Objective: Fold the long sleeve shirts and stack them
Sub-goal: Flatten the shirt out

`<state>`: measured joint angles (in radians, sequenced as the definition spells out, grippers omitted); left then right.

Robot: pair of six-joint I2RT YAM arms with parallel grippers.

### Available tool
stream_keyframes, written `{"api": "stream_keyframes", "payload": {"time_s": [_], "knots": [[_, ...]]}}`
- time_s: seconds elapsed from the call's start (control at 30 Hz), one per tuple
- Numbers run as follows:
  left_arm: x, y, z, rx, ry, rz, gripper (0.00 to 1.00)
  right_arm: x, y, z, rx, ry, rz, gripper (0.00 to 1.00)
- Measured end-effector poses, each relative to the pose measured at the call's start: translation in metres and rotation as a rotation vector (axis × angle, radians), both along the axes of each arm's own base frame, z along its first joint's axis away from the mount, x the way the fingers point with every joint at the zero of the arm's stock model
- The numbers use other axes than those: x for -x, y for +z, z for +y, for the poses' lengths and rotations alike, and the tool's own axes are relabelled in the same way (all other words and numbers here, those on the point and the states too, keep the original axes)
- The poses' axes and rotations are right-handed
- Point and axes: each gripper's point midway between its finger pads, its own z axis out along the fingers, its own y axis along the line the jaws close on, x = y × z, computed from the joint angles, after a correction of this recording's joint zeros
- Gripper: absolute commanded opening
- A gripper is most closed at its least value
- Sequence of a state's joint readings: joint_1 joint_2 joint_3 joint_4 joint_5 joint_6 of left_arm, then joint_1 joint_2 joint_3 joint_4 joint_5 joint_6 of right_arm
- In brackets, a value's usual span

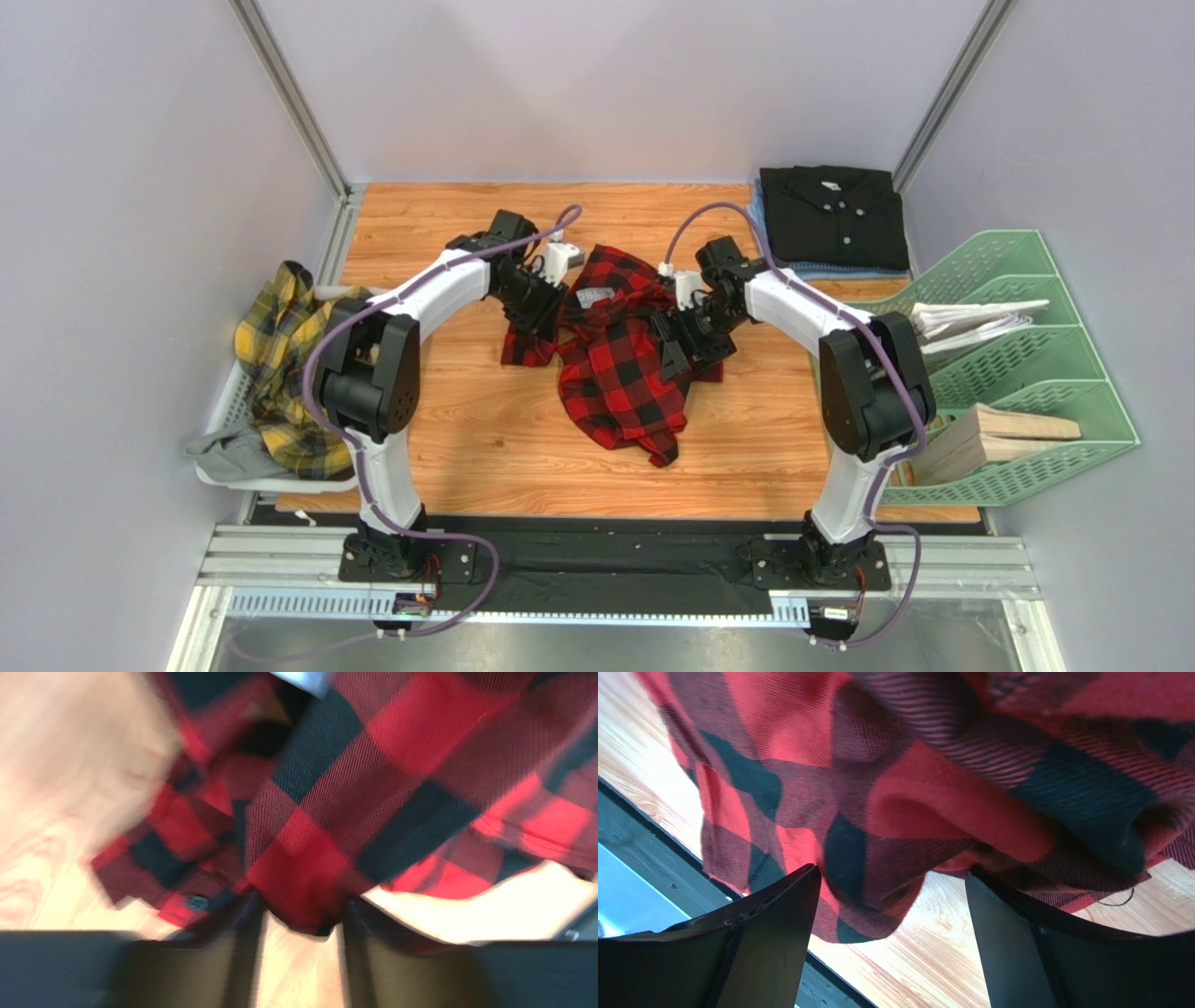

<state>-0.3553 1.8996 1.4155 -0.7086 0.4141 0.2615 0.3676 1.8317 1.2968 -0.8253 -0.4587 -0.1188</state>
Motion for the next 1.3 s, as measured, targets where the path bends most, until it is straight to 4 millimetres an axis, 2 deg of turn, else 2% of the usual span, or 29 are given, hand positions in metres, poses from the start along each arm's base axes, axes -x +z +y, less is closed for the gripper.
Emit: {"api": "stream_keyframes", "payload": {"time_s": [0.07, 0.2, 0.3, 0.33, 0.37, 0.4, 0.47, 0.53, 0.63, 0.7, 0.77, 0.93, 1.03, 1.13, 1.3], "knots": [[-0.014, 0.007, 0.001, -0.008, 0.029, -0.04, 0.0, 0.001, 0.0, -0.001, 0.001, -0.002, 0.004, 0.81], [-0.047, 0.046, 0.014, 0.045, 0.105, -0.144, 0.0, 0.004, 0.017, -0.003, -0.026, 0.002, -0.035, 0.82], [-0.059, 0.101, 0.019, 0.122, 0.131, -0.253, 0.0, 0.0, 0.048, -0.007, -0.058, 0.007, -0.127, 0.88], [-0.061, 0.124, 0.017, 0.155, 0.125, -0.294, 0.0, -0.002, 0.058, -0.009, -0.063, 0.007, -0.162, 0.9], [-0.062, 0.158, 0.01, 0.201, 0.105, -0.362, 0.0, -0.007, 0.073, -0.01, -0.072, 0.007, -0.209, 0.93], [-0.061, 0.183, 0.003, 0.233, 0.084, -0.413, 0.0, -0.014, 0.089, -0.011, -0.081, 0.008, -0.263, 0.94], [-0.05, 0.245, -0.02, 0.318, 0.01, -0.536, 0.0, -0.028, 0.12, -0.01, -0.103, 0.005, -0.364, 0.96], [-0.029, 0.296, -0.04, 0.403, -0.071, -0.628, 0.0, -0.044, 0.157, -0.007, -0.137, 0.004, -0.486, 0.99], [0.005, 0.352, -0.061, 0.519, -0.164, -0.7, 0.0, -0.057, 0.2, -0.003, -0.182, 0.002, -0.639, 1.0], [0.019, 0.377, -0.066, 0.571, -0.198, -0.73, 0.0, -0.057, 0.22, -0.003, -0.206, 0.001, -0.708, 1.0], [0.03, 0.391, -0.073, 0.61, -0.228, -0.738, 0.0, -0.055, 0.247, 0.002, -0.256, 0.006, -0.79, 1.0], [0.048, 0.395, -0.097, 0.674, -0.293, -0.678, 0.0, -0.044, 0.275, 0.02, -0.365, 0.029, -0.824, 1.0], [0.054, 0.395, -0.109, 0.703, -0.321, -0.641, 0.0, -0.035, 0.28, 0.032, -0.425, 0.054, -0.8, 1.0], [0.055, 0.398, -0.111, 0.718, -0.321, -0.629, 0.0, -0.025, 0.28, 0.038, -0.471, 0.078, -0.774, 1.0], [0.059, 0.419, -0.109, 0.748, -0.326, -0.663, 0.0, -0.01, 0.278, 0.047, -0.495, 0.102, -0.755, 1.0]]}}
